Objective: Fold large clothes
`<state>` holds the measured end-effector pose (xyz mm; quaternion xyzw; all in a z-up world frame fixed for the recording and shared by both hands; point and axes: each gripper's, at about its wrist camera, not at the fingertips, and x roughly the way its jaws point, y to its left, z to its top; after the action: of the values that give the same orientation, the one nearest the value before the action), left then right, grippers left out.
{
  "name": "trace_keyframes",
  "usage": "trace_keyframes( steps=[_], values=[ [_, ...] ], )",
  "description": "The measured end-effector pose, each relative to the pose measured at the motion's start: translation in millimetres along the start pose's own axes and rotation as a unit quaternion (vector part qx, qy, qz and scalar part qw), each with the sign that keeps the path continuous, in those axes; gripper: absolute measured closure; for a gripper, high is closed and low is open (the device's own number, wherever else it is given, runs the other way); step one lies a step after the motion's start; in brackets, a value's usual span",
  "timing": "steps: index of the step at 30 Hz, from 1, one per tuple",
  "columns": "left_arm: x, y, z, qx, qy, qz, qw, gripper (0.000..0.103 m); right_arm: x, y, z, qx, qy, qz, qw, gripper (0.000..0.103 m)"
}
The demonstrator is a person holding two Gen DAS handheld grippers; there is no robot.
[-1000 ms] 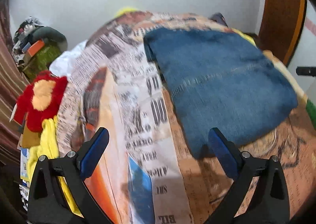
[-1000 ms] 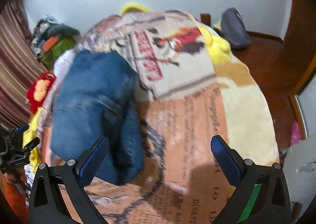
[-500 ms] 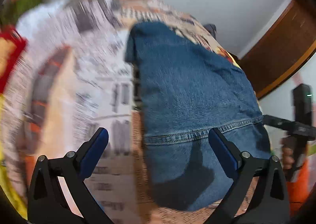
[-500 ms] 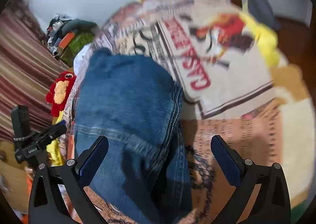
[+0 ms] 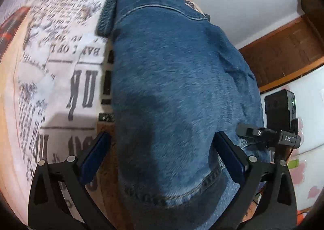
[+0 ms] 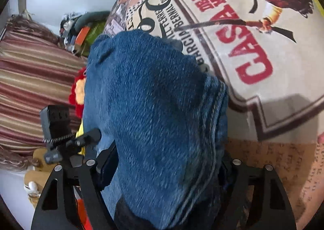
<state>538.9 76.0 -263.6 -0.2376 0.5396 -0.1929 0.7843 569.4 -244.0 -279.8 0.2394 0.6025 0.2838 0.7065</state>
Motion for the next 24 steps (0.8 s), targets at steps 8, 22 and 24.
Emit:
trace_keyframes(
  steps=[8, 22, 24],
  values=[
    [-9, -26, -1, 0.025, -0.013, 0.008, 0.9996, 0.041, -11, 27, -7, -0.016, -0.028, -0.029, 0.999, 0.058],
    [-145, -52, -23, 0.082, -0.111, 0.015, 0.9903, 0.048, -71, 163, -42, -0.140, -0.093, -0.068, 0.983, 0.063],
    [-172, -47, -30, 0.084, -0.128, 0.019, 0.9880, 0.048, -74, 187, -47, -0.153, -0.098, -0.061, 0.981, 0.063]
  ],
)
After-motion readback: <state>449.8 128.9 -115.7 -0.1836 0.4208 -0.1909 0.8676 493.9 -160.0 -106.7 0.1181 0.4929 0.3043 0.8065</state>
